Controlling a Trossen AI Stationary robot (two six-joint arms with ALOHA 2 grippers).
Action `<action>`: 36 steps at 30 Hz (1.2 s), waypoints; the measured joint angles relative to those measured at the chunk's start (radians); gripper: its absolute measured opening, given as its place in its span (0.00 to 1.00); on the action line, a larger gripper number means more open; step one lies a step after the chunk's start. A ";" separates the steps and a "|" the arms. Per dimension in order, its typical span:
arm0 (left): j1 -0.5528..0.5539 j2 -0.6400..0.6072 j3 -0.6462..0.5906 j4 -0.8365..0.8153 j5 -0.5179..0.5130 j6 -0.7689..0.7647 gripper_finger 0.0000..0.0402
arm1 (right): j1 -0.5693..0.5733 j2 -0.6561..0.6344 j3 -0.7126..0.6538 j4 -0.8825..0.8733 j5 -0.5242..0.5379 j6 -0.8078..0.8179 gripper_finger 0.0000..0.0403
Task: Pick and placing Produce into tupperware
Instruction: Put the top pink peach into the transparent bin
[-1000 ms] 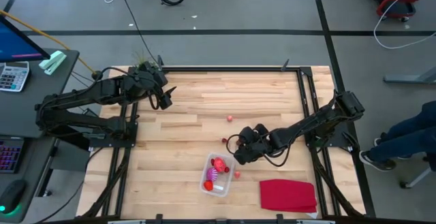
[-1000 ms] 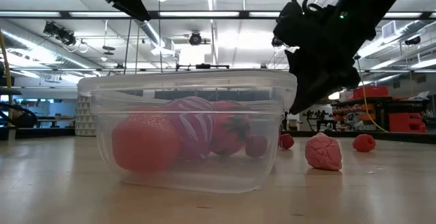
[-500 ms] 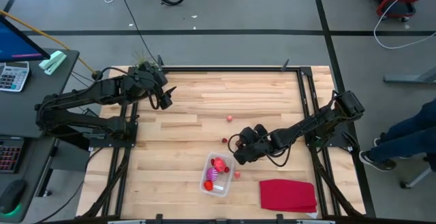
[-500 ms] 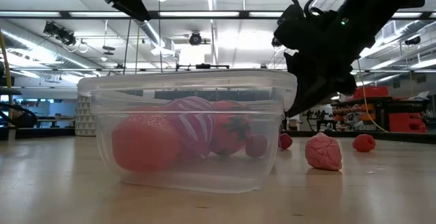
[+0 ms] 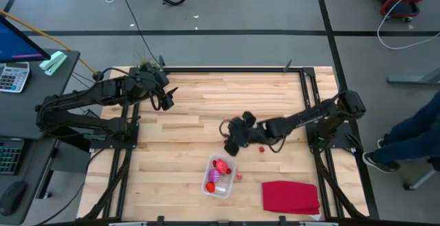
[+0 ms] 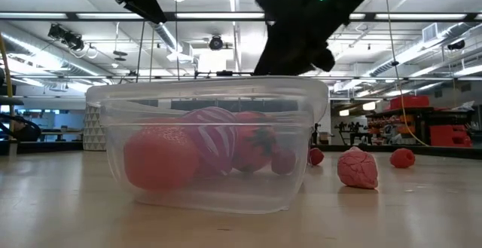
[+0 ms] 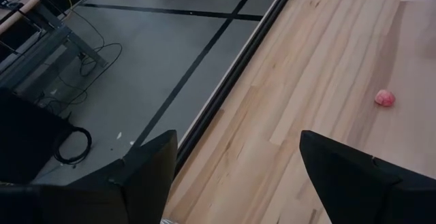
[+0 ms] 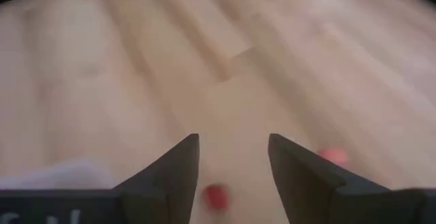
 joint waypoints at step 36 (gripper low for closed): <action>0.000 0.000 -0.001 -0.003 0.000 0.000 0.79 | -0.228 0.285 0.003 0.002 -0.053 0.163 0.39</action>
